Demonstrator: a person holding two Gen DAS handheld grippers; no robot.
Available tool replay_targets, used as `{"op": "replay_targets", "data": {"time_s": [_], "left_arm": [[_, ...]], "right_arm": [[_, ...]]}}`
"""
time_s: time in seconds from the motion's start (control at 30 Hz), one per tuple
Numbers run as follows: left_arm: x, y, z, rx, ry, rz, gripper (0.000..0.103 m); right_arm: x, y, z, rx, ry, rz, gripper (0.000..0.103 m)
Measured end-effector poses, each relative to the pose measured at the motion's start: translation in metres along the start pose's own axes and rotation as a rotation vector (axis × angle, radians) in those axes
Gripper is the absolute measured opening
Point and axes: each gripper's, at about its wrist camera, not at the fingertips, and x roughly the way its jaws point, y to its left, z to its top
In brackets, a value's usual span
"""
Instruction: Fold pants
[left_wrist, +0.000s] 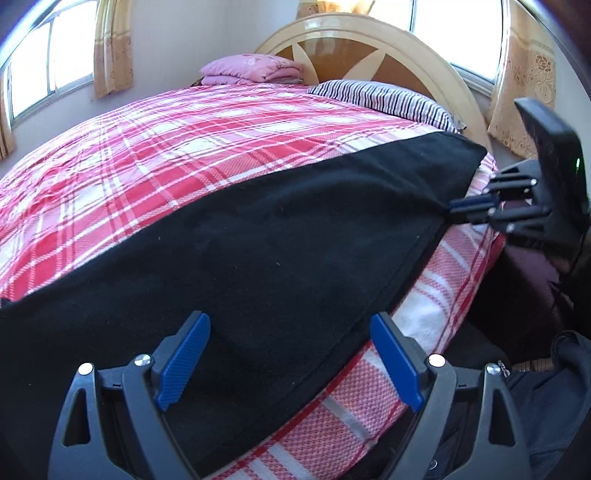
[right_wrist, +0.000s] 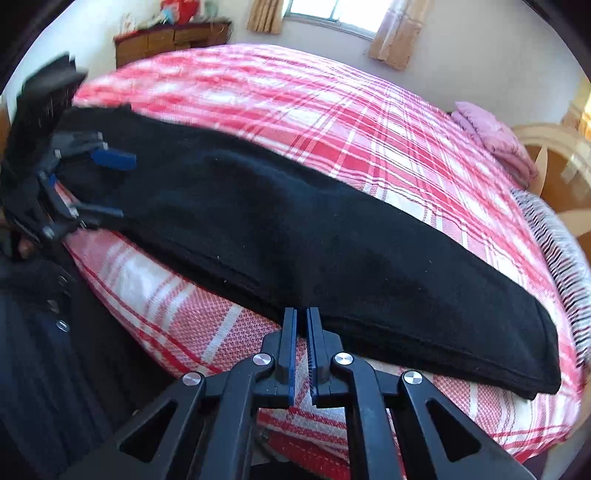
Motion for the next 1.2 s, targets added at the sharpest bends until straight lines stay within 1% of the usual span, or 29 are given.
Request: {"op": "replay_targets", "data": {"time_s": [0.1, 0.2, 0.27, 0.3, 0.37, 0.47, 0.53, 0.7, 0.73, 0.77, 0.8, 0.83, 0.93, 1.0, 1.07, 1.13, 1.2], "left_arm": [[-0.01, 0.01, 0.006, -0.017, -0.023, 0.049, 0.091], [-0.018, 0.029, 0.011, -0.077, -0.04, 0.121, 0.091], [-0.018, 0.043, 0.01, -0.128, -0.037, 0.147, 0.091], [-0.018, 0.046, 0.008, -0.14, -0.032, 0.156, 0.091], [-0.013, 0.052, 0.002, -0.149, -0.012, 0.195, 0.091], [-0.007, 0.054, -0.004, -0.152, 0.016, 0.225, 0.091], [-0.005, 0.056, -0.007, -0.156, 0.021, 0.228, 0.092], [-0.006, 0.055, -0.004, -0.148, 0.021, 0.236, 0.093], [-0.007, 0.057, -0.005, -0.151, 0.021, 0.235, 0.093], [-0.009, 0.059, -0.005, -0.157, 0.019, 0.238, 0.093], [-0.011, 0.061, -0.005, -0.165, 0.016, 0.244, 0.093], [-0.012, 0.064, -0.005, -0.172, 0.014, 0.249, 0.093], [-0.015, 0.076, -0.006, -0.203, 0.013, 0.274, 0.093], [-0.02, 0.083, -0.007, -0.21, 0.008, 0.301, 0.093], [-0.03, 0.091, -0.008, -0.196, -0.001, 0.385, 0.093], [-0.04, 0.104, -0.012, -0.198, 0.004, 0.465, 0.093], [-0.05, 0.12, -0.019, -0.252, 0.013, 0.486, 0.093]], "right_arm": [[-0.012, -0.01, 0.006, 0.064, -0.063, 0.01, 0.006], [-0.013, -0.015, 0.018, 0.133, -0.095, 0.064, 0.009], [-0.003, -0.015, 0.025, 0.152, -0.099, 0.056, 0.015], [0.003, -0.015, 0.028, 0.159, -0.095, 0.053, 0.016], [0.019, -0.018, 0.03, 0.2, -0.063, 0.083, 0.017], [0.038, -0.018, 0.023, 0.207, -0.001, 0.093, 0.018], [0.037, -0.016, 0.021, 0.196, -0.012, 0.092, 0.018], [0.03, -0.017, 0.025, 0.205, -0.002, 0.088, 0.019], [0.027, -0.014, 0.027, 0.197, -0.006, 0.082, 0.025], [0.024, -0.013, 0.028, 0.192, -0.013, 0.082, 0.035], [0.022, -0.013, 0.028, 0.19, -0.017, 0.084, 0.042], [0.02, -0.011, 0.031, 0.186, -0.022, 0.09, 0.051], [0.019, -0.008, 0.038, 0.179, -0.028, 0.098, 0.051], [0.019, -0.005, 0.052, 0.178, -0.039, 0.107, 0.051], [0.018, -0.002, 0.068, 0.174, -0.061, 0.131, 0.051], [0.019, 0.005, 0.093, 0.161, -0.088, 0.188, 0.051], [0.025, 0.014, 0.115, 0.15, -0.086, 0.263, 0.051]]}}
